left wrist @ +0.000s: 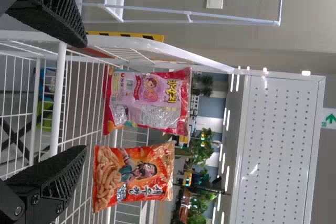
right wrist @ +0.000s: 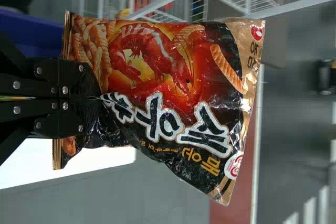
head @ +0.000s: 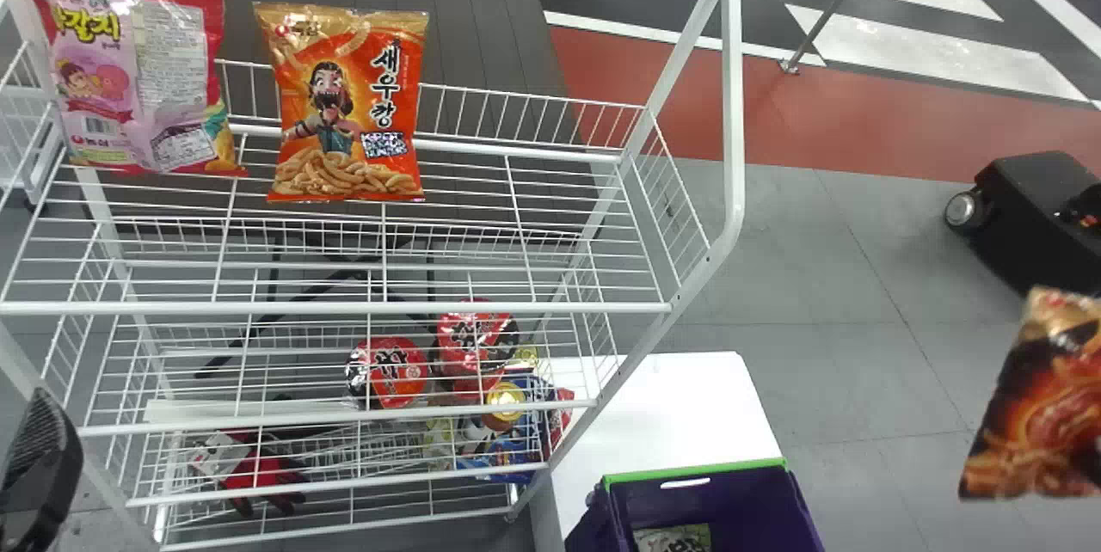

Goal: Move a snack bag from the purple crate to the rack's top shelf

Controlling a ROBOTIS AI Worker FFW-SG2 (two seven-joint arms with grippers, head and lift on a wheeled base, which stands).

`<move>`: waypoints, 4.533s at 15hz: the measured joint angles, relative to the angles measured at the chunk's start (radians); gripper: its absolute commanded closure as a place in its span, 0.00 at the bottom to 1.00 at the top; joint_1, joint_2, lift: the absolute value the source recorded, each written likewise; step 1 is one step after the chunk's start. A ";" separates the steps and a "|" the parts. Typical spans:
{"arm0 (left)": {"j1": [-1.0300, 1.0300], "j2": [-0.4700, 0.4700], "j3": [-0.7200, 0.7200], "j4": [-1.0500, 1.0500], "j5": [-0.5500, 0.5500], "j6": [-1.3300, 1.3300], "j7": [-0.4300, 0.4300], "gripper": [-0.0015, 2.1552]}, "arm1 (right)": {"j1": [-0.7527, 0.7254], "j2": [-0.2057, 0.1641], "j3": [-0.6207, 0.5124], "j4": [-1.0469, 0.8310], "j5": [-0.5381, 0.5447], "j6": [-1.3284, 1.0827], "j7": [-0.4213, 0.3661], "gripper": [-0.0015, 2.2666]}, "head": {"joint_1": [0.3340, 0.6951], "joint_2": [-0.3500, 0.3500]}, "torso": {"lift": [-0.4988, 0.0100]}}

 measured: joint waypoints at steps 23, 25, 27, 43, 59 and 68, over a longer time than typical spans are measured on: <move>0.015 0.011 -0.103 0.006 -0.113 0.032 0.079 0.06 | -0.284 0.280 0.769 -0.302 -0.196 0.011 -0.404 0.67 | 1.00 0.26 | 0.98; 0.014 0.011 -0.103 0.006 -0.113 0.029 0.077 0.06 | -0.286 0.280 0.872 -0.251 -0.175 -0.121 -0.462 0.67 | 1.00 0.35 | 0.98; 0.014 0.012 -0.103 0.005 -0.113 0.026 0.075 0.06 | -0.304 0.280 0.950 -0.173 -0.150 -0.223 -0.498 0.67 | 1.00 0.40 | 0.98; -0.024 0.017 -0.091 0.051 -0.087 0.029 0.063 0.06 | -0.500 0.280 1.164 0.466 -0.149 -0.719 -0.871 0.67 | 1.00 0.49 | 0.98; -0.032 0.027 -0.072 0.080 -0.069 0.013 0.060 0.06 | -0.518 0.280 1.301 0.553 0.004 -0.779 -1.250 0.67 | 1.00 0.50 | 0.98; -0.023 0.028 -0.078 0.076 -0.073 -0.008 0.063 0.07 | -0.579 0.280 1.274 0.662 -0.006 -0.737 -1.250 0.67 | 1.00 0.47 | 0.98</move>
